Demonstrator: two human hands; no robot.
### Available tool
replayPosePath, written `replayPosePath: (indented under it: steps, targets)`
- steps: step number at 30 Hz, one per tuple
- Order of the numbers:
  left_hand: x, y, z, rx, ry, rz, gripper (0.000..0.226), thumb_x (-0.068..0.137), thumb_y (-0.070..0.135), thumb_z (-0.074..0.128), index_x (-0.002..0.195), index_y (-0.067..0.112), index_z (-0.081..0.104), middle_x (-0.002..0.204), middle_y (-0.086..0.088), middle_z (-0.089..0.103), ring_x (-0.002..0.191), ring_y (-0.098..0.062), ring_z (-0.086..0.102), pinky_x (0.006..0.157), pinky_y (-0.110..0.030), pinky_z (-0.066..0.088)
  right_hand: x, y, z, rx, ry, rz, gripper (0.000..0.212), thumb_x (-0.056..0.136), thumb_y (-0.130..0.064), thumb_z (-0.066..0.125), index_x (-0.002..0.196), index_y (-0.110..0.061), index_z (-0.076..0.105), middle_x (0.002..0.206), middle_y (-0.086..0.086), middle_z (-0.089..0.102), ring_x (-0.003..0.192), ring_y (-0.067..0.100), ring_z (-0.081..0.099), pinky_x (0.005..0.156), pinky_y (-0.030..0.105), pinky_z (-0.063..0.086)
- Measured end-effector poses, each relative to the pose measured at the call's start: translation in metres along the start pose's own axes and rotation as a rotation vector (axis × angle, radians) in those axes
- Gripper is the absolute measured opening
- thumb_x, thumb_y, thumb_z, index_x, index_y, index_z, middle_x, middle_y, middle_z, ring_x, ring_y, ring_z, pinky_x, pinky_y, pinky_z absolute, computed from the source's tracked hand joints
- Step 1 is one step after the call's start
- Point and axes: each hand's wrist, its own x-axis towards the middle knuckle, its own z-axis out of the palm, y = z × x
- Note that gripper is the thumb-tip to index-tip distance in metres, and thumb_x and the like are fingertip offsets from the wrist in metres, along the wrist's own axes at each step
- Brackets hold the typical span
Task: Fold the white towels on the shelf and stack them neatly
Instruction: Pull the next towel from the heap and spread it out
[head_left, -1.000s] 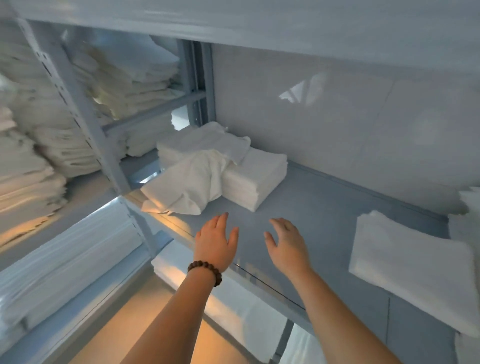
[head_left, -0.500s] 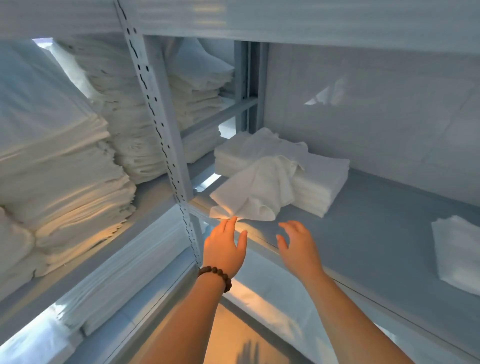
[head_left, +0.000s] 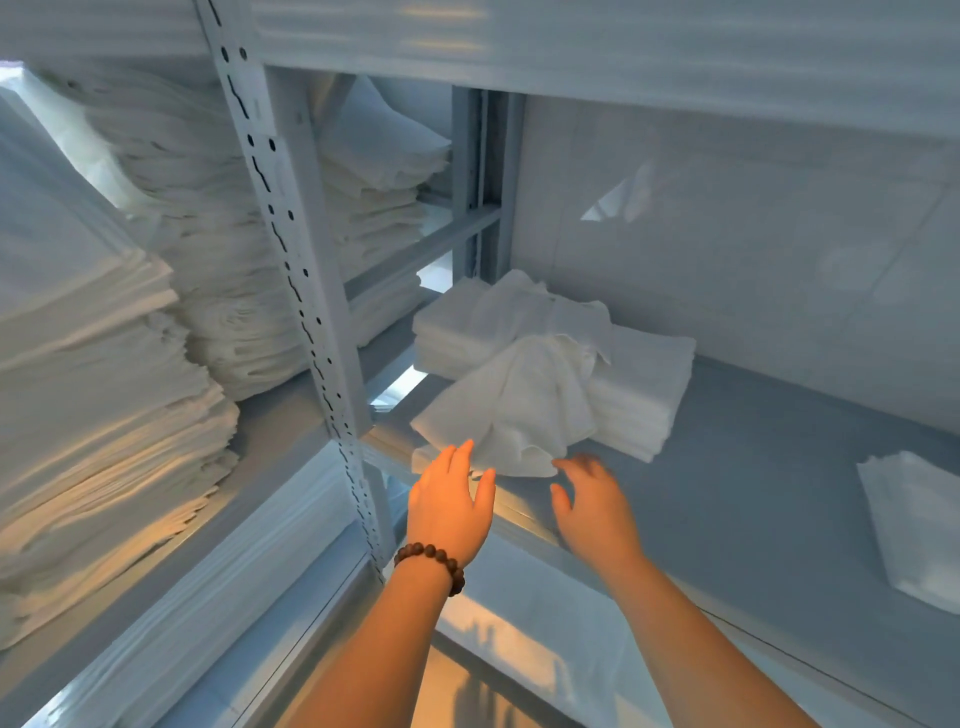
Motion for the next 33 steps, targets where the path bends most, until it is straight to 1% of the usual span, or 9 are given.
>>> replayPosePath:
  steps: [6,11,16,19,21,25,27,31,33]
  targets:
    - [0.068,-0.008,0.017,0.056,-0.050,0.027,0.052,0.097,0.044,0.035,0.143,0.019,0.032,0.147,-0.002,0.037,0.134,-0.019,0.032,0.107,-0.038,0.031,0.063,0.015,0.013,0.017,-0.017,0.055,0.038,0.094,-0.020,0.048,0.131,-0.016,0.051,0.144,0.006,0.040,0.132,0.023,0.036,0.108,0.035,0.032]
    - [0.143,-0.003,0.022,0.076,-0.057,0.018,0.053,0.095,0.041,0.040,0.143,0.021,0.033,0.146,-0.006,0.039,0.131,-0.024,0.038,0.103,-0.038,0.034,0.124,0.025,0.009,0.070,0.121,0.078,0.034,0.090,-0.012,0.053,0.124,-0.009,0.058,0.131,0.011,0.051,0.123,0.029,0.046,0.102,0.040,0.040]
    - [0.201,-0.004,0.028,0.173,-0.178,0.005,0.058,0.096,0.043,0.038,0.147,0.020,0.020,0.153,-0.003,0.024,0.140,-0.020,0.023,0.114,-0.038,0.023,0.192,0.029,-0.004,-0.039,0.144,0.056,0.036,0.090,-0.013,0.054,0.126,-0.011,0.057,0.138,0.013,0.046,0.127,0.031,0.041,0.104,0.042,0.039]
    - [0.225,-0.014,0.029,0.186,-0.186,0.006,0.062,0.095,0.041,0.044,0.147,0.018,0.019,0.153,-0.003,0.026,0.139,-0.021,0.025,0.113,-0.038,0.025,0.229,0.031,-0.009,-0.130,0.170,0.040,0.034,0.090,-0.012,0.054,0.123,-0.016,0.060,0.143,0.013,0.041,0.127,0.033,0.040,0.101,0.043,0.041]
    - [0.240,-0.019,0.031,0.199,-0.217,-0.004,0.062,0.094,0.042,0.045,0.146,0.015,0.023,0.151,-0.005,0.029,0.137,-0.022,0.028,0.112,-0.037,0.027,0.249,0.033,-0.008,-0.201,0.101,0.046,0.037,0.092,-0.016,0.051,0.128,-0.021,0.056,0.150,0.010,0.031,0.134,0.030,0.033,0.106,0.042,0.037]
    - [0.263,-0.020,0.039,0.341,-0.382,-0.019,0.049,0.095,0.043,0.042,0.132,0.011,0.043,0.137,-0.008,0.045,0.125,-0.025,0.042,0.105,-0.035,0.034,0.274,0.035,0.005,-0.361,-0.180,0.096,0.044,0.097,-0.021,0.039,0.141,-0.028,0.036,0.159,-0.002,0.005,0.147,0.021,0.003,0.117,0.048,0.014]
    - [0.271,-0.022,0.042,0.336,-0.416,-0.010,0.037,0.097,0.035,0.041,0.123,0.011,0.050,0.129,-0.008,0.052,0.119,-0.025,0.047,0.102,-0.035,0.037,0.278,0.033,0.009,-0.323,-0.210,0.155,0.045,0.097,-0.018,0.038,0.141,-0.027,0.036,0.158,-0.005,0.010,0.147,0.020,0.004,0.117,0.051,0.011]
    - [0.279,-0.025,0.041,0.289,-0.375,0.036,0.023,0.095,0.023,0.040,0.104,0.009,0.056,0.114,-0.009,0.060,0.108,-0.025,0.054,0.093,-0.034,0.043,0.281,0.030,0.013,-0.244,-0.155,0.216,0.052,0.096,-0.013,0.040,0.143,-0.031,0.027,0.154,-0.005,0.026,0.145,0.022,0.014,0.116,0.052,0.010]
    - [0.278,-0.026,0.037,0.239,-0.341,0.057,0.018,0.094,0.022,0.040,0.093,0.011,0.054,0.104,-0.008,0.062,0.098,-0.025,0.057,0.082,-0.031,0.046,0.285,0.027,0.013,-0.279,-0.141,0.228,0.048,0.094,-0.012,0.040,0.139,-0.032,0.035,0.140,0.000,0.046,0.136,0.024,0.034,0.113,0.050,0.018]
